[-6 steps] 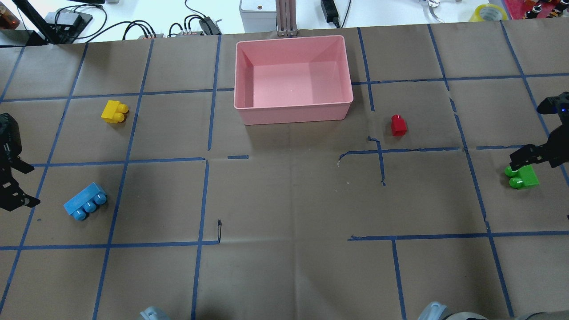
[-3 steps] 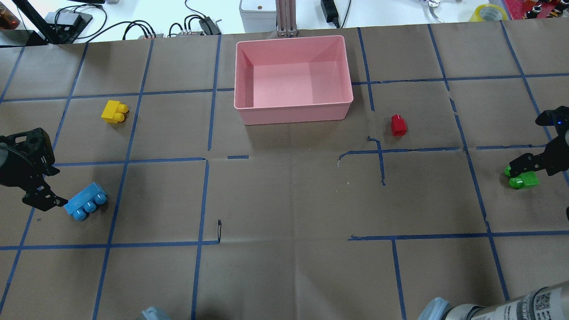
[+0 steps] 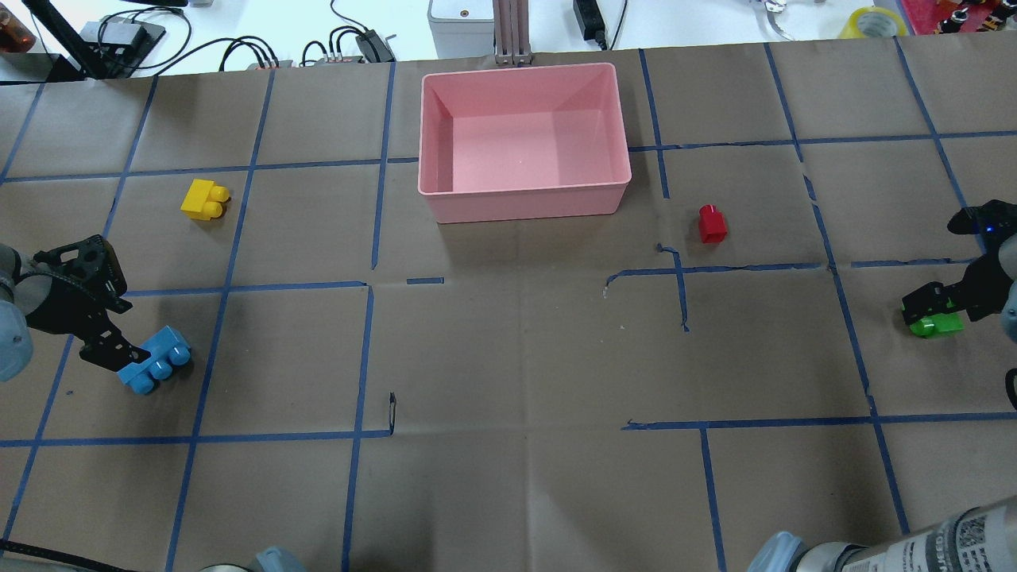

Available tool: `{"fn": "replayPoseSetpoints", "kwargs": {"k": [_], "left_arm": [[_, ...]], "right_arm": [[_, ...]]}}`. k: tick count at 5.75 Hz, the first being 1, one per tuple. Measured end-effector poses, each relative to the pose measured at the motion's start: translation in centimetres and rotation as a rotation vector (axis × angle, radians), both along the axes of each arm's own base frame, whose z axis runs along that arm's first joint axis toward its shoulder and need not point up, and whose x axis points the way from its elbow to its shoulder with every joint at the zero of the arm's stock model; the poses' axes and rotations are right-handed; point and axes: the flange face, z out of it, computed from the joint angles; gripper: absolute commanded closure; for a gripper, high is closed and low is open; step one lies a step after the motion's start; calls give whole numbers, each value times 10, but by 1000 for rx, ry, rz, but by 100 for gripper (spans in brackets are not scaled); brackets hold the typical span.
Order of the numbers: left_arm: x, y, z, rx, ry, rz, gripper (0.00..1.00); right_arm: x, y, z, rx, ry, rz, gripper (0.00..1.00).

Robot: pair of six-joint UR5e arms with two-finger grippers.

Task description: Put all blocks into box

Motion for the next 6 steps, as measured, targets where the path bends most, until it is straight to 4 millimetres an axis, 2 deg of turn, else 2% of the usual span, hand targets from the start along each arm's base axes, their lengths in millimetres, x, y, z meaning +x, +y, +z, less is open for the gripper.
{"fn": "replayPoseSetpoints", "kwargs": {"k": [2,3,4,5,6], "left_arm": [[-2,2,-28,-4,0,20,3],[-3,3,-36,2,5,20,3],[-4,4,-40,6,8,17,3],[-5,5,-41,9,11,17,3],[-5,6,-43,12,13,17,13]], "right_arm": [[0,0,-5,3,-3,0,40],[1,0,-6,5,-2,2,63],[2,-1,-3,6,1,6,77],[2,-4,7,-3,15,11,80],[5,-8,30,-11,28,20,80]]}}
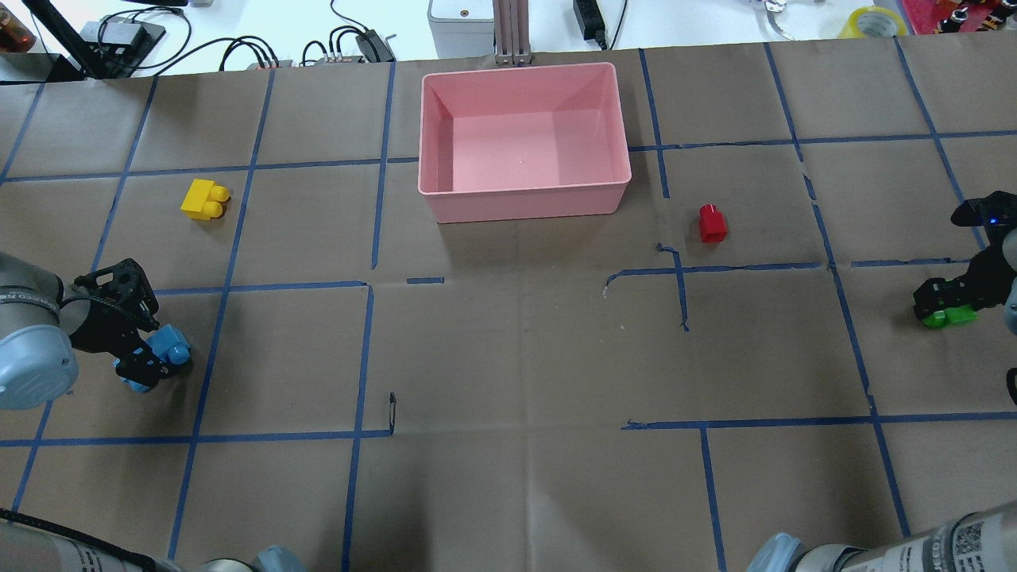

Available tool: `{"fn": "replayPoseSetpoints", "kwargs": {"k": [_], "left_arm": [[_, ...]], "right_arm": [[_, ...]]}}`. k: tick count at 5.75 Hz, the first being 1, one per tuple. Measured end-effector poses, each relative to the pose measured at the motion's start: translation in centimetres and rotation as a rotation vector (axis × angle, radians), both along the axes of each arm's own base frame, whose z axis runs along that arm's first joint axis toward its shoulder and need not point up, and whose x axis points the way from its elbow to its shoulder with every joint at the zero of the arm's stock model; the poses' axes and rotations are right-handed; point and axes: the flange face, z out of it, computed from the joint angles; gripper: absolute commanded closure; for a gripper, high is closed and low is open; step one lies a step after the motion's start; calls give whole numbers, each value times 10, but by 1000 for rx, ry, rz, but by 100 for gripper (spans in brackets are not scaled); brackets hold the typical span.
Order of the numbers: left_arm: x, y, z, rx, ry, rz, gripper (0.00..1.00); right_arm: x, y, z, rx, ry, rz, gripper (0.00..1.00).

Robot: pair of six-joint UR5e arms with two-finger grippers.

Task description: Put all blocks into box

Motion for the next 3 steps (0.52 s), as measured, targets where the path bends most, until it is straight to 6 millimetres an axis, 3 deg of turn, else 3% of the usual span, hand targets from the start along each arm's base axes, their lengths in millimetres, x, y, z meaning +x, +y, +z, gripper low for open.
{"fn": "replayPoseSetpoints", "kwargs": {"k": [2,3], "left_arm": [[0,1,-2,4,3,1,59],[1,0,-2,4,0,4,82]], "right_arm": [[38,-21,78,14,-17,24,92],[76,-42,121,15,-32,37,93]]}}
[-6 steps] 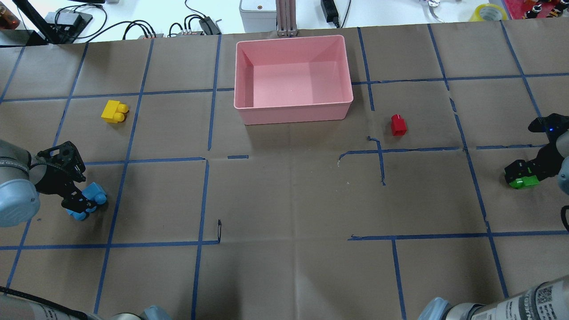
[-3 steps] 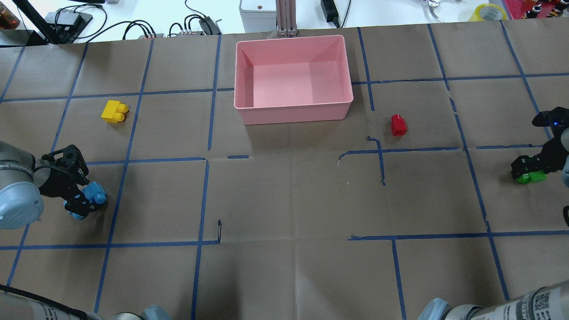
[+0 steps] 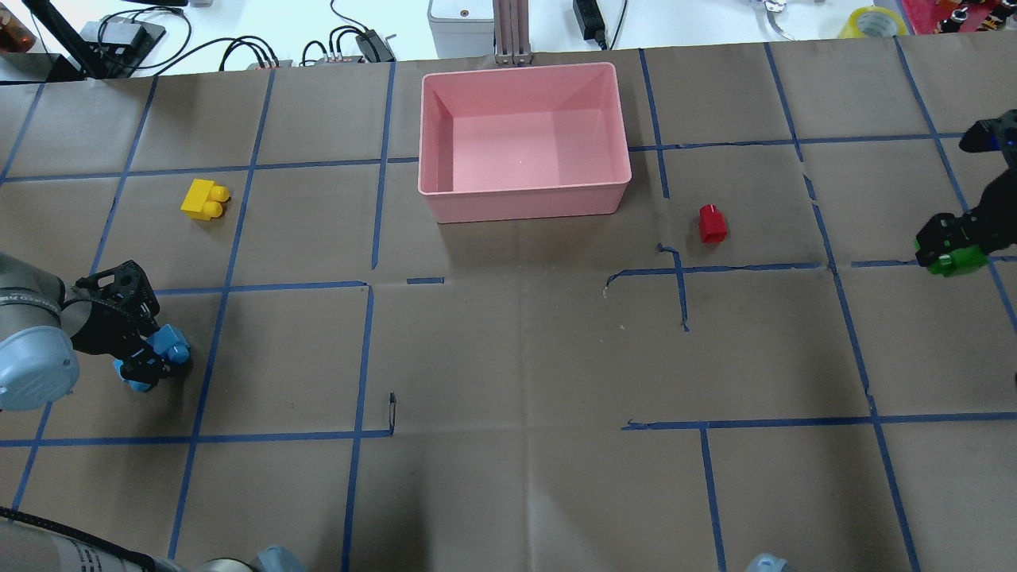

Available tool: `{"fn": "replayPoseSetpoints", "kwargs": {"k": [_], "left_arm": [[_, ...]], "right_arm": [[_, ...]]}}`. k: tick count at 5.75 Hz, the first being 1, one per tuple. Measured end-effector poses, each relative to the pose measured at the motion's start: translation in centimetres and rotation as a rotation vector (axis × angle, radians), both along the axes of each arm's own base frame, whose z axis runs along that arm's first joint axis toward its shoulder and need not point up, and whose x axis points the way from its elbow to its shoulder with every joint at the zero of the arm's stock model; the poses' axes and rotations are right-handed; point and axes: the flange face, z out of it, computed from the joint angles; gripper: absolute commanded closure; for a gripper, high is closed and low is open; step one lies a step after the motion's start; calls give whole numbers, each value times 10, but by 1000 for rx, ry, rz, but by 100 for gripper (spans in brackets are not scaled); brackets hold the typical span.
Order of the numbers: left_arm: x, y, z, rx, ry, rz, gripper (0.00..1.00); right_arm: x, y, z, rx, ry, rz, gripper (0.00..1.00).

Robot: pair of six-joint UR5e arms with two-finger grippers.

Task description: Put all blocks into box

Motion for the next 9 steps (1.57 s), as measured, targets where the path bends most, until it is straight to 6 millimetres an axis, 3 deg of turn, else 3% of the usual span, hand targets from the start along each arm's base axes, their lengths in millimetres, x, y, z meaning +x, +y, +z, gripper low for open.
{"fn": "replayPoseSetpoints", "kwargs": {"k": [1,2,3,4,5,6,7,8,9], "left_arm": [[2,-1,1,-2,-6,6,94],[3,-3,9,-12,-19,43,95],[8,-10,26,-36,-40,104,95],[16,-23,55,-61,-61,151,95],[24,-36,99,-68,-68,212,95],[26,-48,156,-46,-61,315,95],[23,-60,212,-11,-48,424,95],[15,-73,261,23,-40,530,95],[1,-84,290,47,-39,619,95]], "right_arm": [[59,-29,42,-35,-20,67,93],[137,-57,69,-90,-74,153,93],[219,-82,74,-133,-167,200,93],[295,-108,68,-186,-272,217,92],[365,-137,47,-248,-364,219,92],[415,-161,21,-305,-423,226,92],[436,-176,5,-350,-445,242,53],[442,-183,-1,-381,-452,254,1],[444,-187,0,-399,-454,258,0]]}}
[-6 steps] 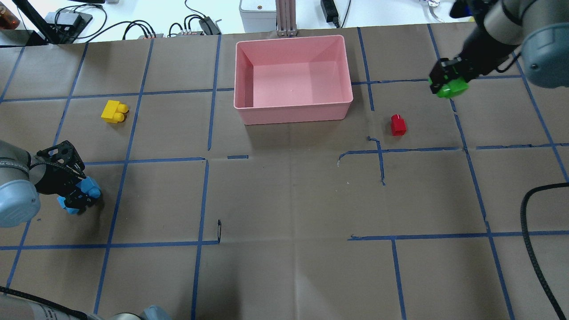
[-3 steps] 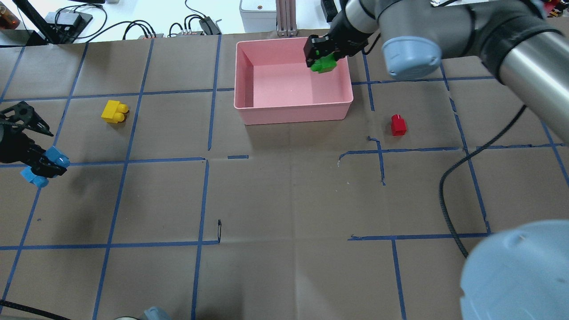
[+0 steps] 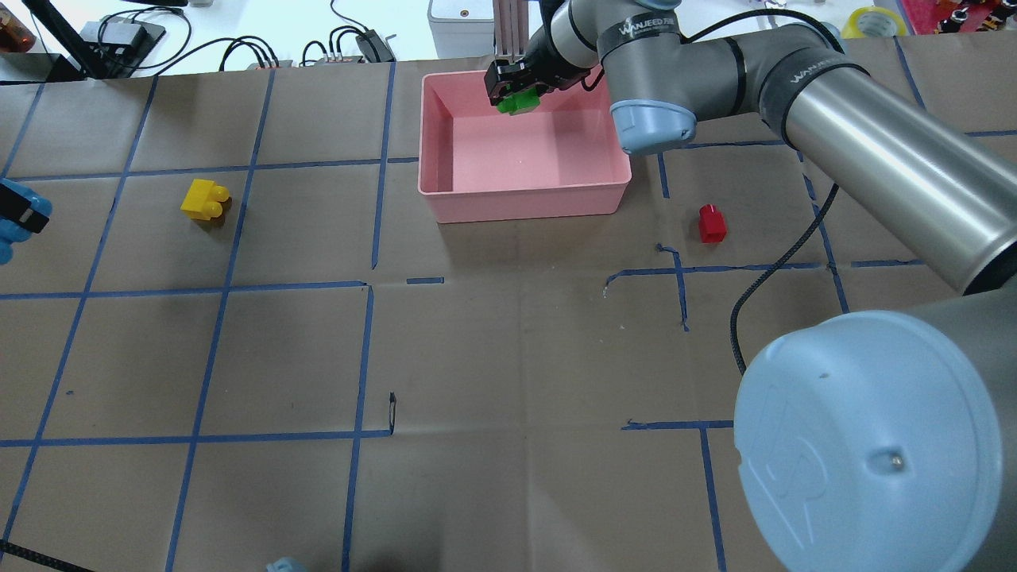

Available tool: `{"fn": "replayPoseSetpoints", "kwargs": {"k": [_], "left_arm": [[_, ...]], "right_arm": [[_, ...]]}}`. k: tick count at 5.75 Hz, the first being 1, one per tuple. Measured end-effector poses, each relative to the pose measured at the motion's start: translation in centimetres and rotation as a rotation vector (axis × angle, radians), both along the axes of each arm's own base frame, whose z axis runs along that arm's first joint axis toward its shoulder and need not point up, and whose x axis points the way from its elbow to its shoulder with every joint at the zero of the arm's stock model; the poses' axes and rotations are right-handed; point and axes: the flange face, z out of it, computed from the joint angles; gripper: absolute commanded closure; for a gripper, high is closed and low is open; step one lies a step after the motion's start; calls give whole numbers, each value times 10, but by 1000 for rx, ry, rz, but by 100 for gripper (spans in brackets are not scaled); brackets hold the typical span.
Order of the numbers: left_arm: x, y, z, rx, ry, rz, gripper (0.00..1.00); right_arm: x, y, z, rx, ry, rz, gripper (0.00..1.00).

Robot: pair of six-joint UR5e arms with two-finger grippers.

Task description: Put all blocks into box

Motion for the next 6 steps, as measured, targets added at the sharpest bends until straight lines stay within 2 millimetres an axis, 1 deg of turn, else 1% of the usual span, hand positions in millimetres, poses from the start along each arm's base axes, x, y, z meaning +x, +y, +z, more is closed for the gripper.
{"fn": "replayPoseSetpoints", "kwargs": {"k": [1,2,3,4,5,6], "left_arm": [[-18,-10,9,12,5,75,95],[-42,-25,6,23,13,144,95],[-69,-42,1,31,21,202,95],[-104,-68,-3,30,27,247,95],[-151,-107,-3,19,28,276,95],[-205,-150,-4,4,28,291,94]], "right_arm": [[0,-1,2,-5,1,-1,0],[-1,0,4,-7,3,-1,0],[-9,3,10,11,14,-10,0],[-35,9,21,71,51,-12,0],[-81,22,39,158,131,-9,0],[-134,43,56,228,236,-43,1]]}}
